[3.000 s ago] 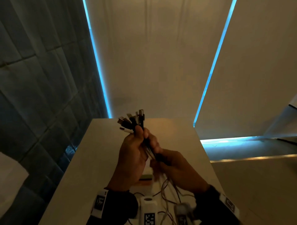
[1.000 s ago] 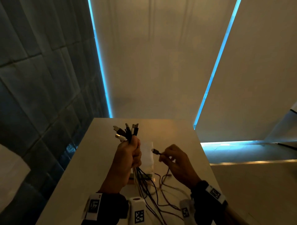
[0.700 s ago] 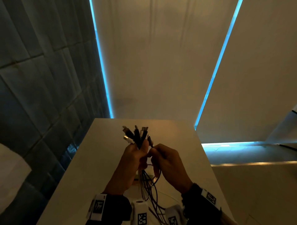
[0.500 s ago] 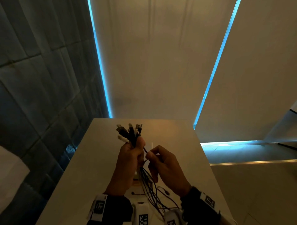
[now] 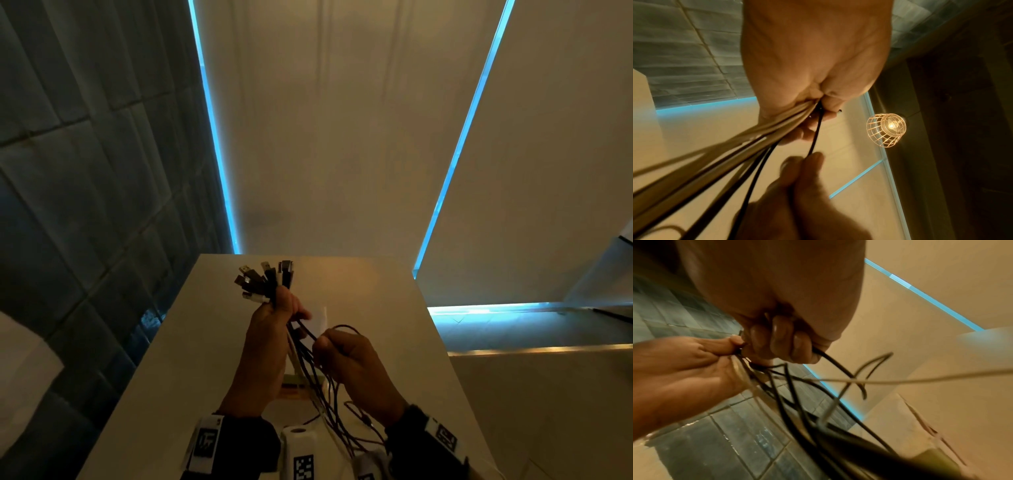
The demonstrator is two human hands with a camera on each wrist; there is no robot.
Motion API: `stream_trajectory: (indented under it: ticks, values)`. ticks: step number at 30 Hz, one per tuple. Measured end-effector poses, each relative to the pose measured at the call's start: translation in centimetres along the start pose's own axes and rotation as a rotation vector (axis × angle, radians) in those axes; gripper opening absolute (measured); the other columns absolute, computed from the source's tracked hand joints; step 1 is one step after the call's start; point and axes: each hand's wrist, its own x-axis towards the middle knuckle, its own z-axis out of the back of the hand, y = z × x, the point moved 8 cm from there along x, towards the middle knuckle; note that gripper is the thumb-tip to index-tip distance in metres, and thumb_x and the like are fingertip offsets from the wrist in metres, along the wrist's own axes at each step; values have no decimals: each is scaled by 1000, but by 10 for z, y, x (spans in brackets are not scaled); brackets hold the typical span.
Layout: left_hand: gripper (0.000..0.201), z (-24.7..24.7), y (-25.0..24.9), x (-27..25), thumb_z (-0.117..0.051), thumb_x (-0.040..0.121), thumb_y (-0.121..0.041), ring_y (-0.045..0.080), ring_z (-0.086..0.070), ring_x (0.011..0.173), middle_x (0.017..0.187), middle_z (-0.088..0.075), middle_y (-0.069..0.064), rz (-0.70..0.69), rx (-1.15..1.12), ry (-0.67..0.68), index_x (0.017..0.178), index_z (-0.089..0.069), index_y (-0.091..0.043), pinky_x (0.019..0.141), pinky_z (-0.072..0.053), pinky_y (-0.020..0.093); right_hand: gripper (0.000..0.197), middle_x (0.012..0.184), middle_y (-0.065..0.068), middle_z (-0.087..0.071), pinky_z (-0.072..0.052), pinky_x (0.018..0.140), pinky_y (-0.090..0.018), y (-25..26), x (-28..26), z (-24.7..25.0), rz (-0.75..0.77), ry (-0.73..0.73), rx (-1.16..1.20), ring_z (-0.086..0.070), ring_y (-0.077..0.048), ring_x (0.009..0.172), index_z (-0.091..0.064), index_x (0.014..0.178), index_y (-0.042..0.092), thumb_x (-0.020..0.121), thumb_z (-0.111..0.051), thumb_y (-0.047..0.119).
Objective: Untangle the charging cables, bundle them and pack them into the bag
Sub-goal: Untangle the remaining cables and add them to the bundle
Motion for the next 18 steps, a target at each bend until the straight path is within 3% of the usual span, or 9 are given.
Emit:
stream_trajectory:
  ticks: [2, 3, 5, 7, 10, 14, 18]
  values:
    - [39, -2, -3, 0, -36, 95, -39, 18, -52, 58, 54, -49, -2, 13, -109, 26, 69, -46, -12, 65, -48, 35, 35, 59, 10, -46, -32, 55, -16, -16, -4, 4, -45, 3, -42, -38, -1, 55, -54, 67, 17, 95, -48, 37]
    - [38, -3, -5, 0, -37, 94, -40, 15, -44, 49, 51, -40, -3, 19, -146, 41, 69, -42, -12, 58, -46, 32, 34, 58, 12, -48, -33, 56, -16, -23, -5, 6, -69, 3, -59, -39, 0, 55, -54, 66, 19, 96, -49, 35]
    - [38, -4, -7, 0, -40, 88, -44, 10, -27, 42, 50, -29, -5, 7, -157, 43, 67, -38, -13, 45, -35, 25, 32, 56, 15, -50, -35, 58, -13, -35, -8, 9, -106, 14, -95, -41, 1, 55, -54, 65, 20, 95, -49, 30]
    - [38, -4, -7, -1, -40, 87, -44, 8, -22, 41, 49, -26, -6, 1, -153, 37, 66, -36, -12, 40, -27, 22, 30, 55, 14, -51, -36, 59, -12, -44, -12, 9, -126, 25, -123, -42, 2, 55, -55, 65, 20, 94, -50, 26]
    - [39, -4, -9, 1, -38, 90, -41, 8, -21, 40, 48, -26, -6, -9, -163, 55, 65, -35, -12, 39, -24, 21, 31, 57, 12, -50, -37, 59, -15, -59, -17, 14, -141, 12, -156, -43, 0, 57, -55, 65, 20, 94, -50, 27]
    - [37, 1, -14, 3, -38, 90, -41, 8, -19, 41, 50, -25, -6, -19, -224, 54, 66, -35, -12, 40, -21, 22, 35, 57, 8, -46, -36, 58, -18, -77, -25, 31, -143, -27, -255, -42, -2, 57, -54, 63, 24, 88, -47, 46]
    - [39, 4, -16, 4, -36, 94, -40, 8, -19, 40, 49, -25, -6, -25, -238, 38, 66, -35, -13, 41, -19, 22, 34, 56, 6, -44, -35, 56, -21, -101, -34, 45, -184, -52, -291, -41, -3, 54, -53, 60, 27, 87, -48, 48]
